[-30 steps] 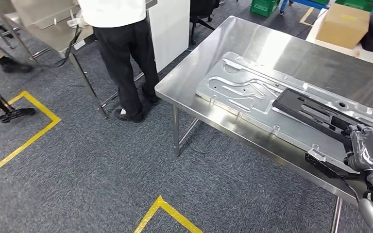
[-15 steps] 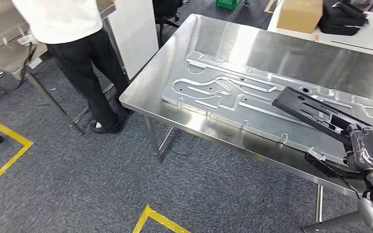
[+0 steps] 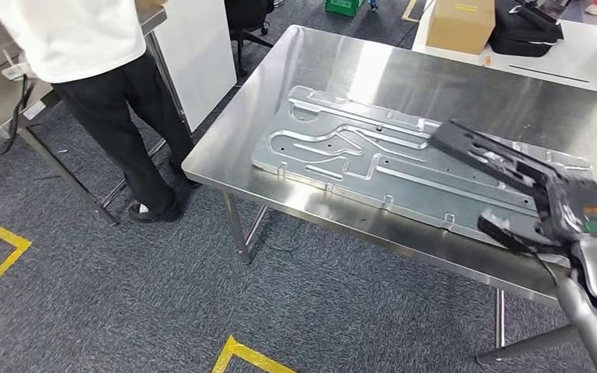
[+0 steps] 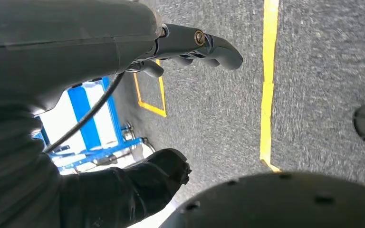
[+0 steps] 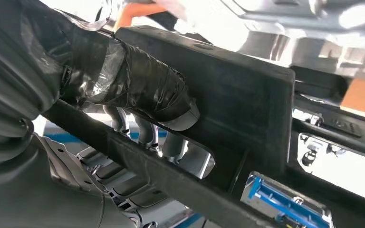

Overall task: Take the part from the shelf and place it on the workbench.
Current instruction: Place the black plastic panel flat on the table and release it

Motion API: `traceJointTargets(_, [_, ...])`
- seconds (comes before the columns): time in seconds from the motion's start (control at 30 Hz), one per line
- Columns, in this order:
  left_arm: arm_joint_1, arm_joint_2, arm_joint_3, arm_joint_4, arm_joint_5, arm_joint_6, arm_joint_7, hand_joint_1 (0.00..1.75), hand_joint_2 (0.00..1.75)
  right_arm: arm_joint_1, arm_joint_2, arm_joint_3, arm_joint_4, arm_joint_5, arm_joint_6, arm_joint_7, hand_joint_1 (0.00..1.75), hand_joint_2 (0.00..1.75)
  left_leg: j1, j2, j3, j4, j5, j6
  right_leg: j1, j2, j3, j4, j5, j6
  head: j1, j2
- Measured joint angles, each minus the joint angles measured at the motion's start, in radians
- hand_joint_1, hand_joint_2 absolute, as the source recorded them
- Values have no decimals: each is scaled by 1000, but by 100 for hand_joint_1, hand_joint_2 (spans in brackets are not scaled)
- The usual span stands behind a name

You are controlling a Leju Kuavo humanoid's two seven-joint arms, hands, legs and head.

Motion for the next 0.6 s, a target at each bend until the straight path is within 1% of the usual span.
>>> traceJointTargets(0.03, [-2, 1, -1, 0, -7, -2, -1, 0, 175, -58, 15, 30, 50, 1, 1, -13, 175, 175, 0, 4, -1, 9, -7, -7, 0, -2, 24, -56, 25, 3, 2, 0])
traceJointTargets(0.07, [-4, 2, -1, 0, -12, -3, -2, 0, 175, -111, 29, 61, 97, 2, 2, -22, 175, 175, 0, 6, -3, 16, -13, -14, 0, -2, 41, -94, 38, 0, 3, 0])
traceJointTargets(0.1, [-7, 3, -2, 0, -16, -3, -3, 0, 175, -156, 43, 89, 141, 4, 4, -30, 175, 175, -2, 8, -6, 22, -17, -19, 3, -1, 47, -112, 37, -5, 4, 0])
traceJointTargets(0.13, [-9, 4, -2, 0, -19, -4, -4, 0, 175, -198, 60, 117, 184, 6, 6, -35, 175, 175, -3, 9, -7, 23, -19, -24, 7, 1, 48, -113, 31, -14, 4, 0])
traceJointTargets(0.17, [-11, 4, -2, 0, -21, -4, -4, 0, 175, -233, 74, 141, 223, 7, 7, -38, 175, 175, -2, 9, -7, 23, -20, -28, 7, 2, 46, -113, 30, -25, 3, 0])
traceJointTargets(0.23, [-14, 4, -2, 0, -24, -5, -4, 0, 175, -283, 97, 175, 282, 9, 6, -40, 175, 175, 1, 4, -14, 41, -33, -38, 7, 1, 49, -115, 28, -40, 2, 0])
traceJointTargets(0.27, [-14, 4, -3, 0, -25, -5, -4, 0, 175, -302, 104, 186, 301, 10, 5, -40, 175, 175, 3, 0, -29, 72, -51, -42, 6, 0, 52, -116, 27, -46, 2, 0])
traceJointTargets(0.3, [-12, 4, -3, 0, -26, -5, -4, 0, 175, -316, 111, 195, 317, 10, 3, -40, 175, 175, 4, -5, -57, 126, -77, -46, 7, -1, 55, -117, 25, -51, 1, 0])
traceJointTargets(0.33, [-10, 4, -3, 0, -27, -5, -4, 0, 175, -328, 117, 203, 331, 10, 1, -40, 175, 175, 4, -8, -94, 194, -105, -47, 9, -2, 57, -117, 23, -56, 1, 0])
traceJointTargets(0.37, [-8, 4, -3, 0, -27, -5, -4, 0, 175, -337, 123, 211, 343, 10, 0, -40, 175, 175, 4, -9, -133, 261, -127, -48, 12, -2, 59, -117, 21, -59, 1, 0])
traceJointTargets(0.4, [-5, 5, -3, 0, -28, -5, -4, 0, 175, -343, 129, 219, 354, 10, 0, -40, 175, 175, 4, -9, -163, 307, -133, -46, 15, -2, 61, -117, 18, -62, 1, 0])
traceJointTargets(0.43, [-3, 5, -3, 0, -28, -5, -4, 0, 175, -348, 136, 226, 364, 10, 1, -41, 175, 175, 4, -9, -176, 316, -118, -43, 19, -2, 65, -117, 16, -64, 1, 0])
traceJointTargets(0.47, [-2, 5, -3, 0, -29, -5, -4, 0, 175, -355, 143, 234, 376, 10, 4, -43, 175, 175, 3, -10, -169, 283, -84, -37, 21, 0, 69, -117, 13, -65, 1, 0])
traceJointTargets(0.5, [-1, 6, -3, 0, -30, -5, -4, 0, 175, -365, 151, 243, 388, 10, 9, -45, 175, 175, 1, -11, -147, 218, -38, -29, 23, 3, 73, -117, 10, -65, 1, 0])
traceJointTargets(0.53, [0, 7, -3, 0, -32, -5, -4, 0, 175, -377, 162, 252, 404, 11, 15, -47, 175, 175, -2, -13, -119, 148, -2, -20, 25, 7, 76, -117, 8, -63, 2, 0])
traceJointTargets(0.57, [0, 8, -3, 0, -33, -5, -4, 0, 175, -393, 175, 263, 423, 12, 22, -48, 175, 175, -5, -15, -95, 88, 23, -13, 26, 11, 77, -117, 6, -61, 2, 0])
traceJointTargets(0.6, [0, 9, -3, 0, -35, -5, -3, 0, 175, -409, 189, 273, 444, 13, 27, -50, 175, 175, -8, -16, -80, 51, 34, -8, 27, 14, 77, -119, 6, -57, 2, 0])
